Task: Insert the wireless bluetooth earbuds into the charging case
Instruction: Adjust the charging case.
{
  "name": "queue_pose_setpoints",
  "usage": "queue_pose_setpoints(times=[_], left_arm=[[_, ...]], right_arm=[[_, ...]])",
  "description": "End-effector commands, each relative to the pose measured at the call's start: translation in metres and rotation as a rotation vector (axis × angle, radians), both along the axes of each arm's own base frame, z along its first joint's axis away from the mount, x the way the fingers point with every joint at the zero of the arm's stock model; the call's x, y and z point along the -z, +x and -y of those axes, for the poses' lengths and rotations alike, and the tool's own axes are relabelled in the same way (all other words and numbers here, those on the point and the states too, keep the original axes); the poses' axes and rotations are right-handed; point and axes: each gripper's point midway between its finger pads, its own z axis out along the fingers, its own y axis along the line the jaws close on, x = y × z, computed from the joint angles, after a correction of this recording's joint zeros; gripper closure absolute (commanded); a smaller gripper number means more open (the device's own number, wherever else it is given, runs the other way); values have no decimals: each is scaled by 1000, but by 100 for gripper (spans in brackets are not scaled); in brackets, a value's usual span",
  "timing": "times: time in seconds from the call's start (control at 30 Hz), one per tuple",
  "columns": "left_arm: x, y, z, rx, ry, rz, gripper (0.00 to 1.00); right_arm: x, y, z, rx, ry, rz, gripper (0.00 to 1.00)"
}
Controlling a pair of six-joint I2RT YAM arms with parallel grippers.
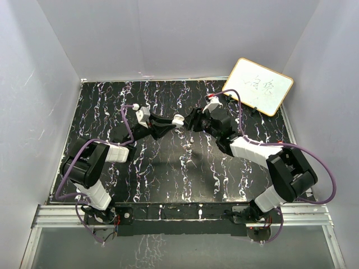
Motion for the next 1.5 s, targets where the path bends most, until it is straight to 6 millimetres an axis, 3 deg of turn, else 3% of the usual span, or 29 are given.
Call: queue_pose_setpoints(times=[0.0,0.17,0.8,0.9,1.03,1.23,1.37,1.47], left_arm=[[-39,-4,-1,-3,-77,195,100],[-33,-3,-1,0,-72,177,100],[-16,1,4,18,-61,114,96],[-15,0,4,19,-58,113,100],[-21,-1,1,0,-67,130,100],[-43,-1,-5,-39,-105,163,100],[-52,-3,-5,-32,-121,170,100],[-56,-5,-5,-18,-128,167,100]], right_arm=[[-31,12,-5,42,25,79,49],[-36,12,-5,57,19,90,49],[-27,12,-9,51,11,75,49],[-26,12,-8,53,9,75,49],[-24,15,4,98,-22,89,48],[-33,17,46,103,9,136,49],[-50,4,57,23,91,220,49],[-66,-16,51,-103,142,318,50]])
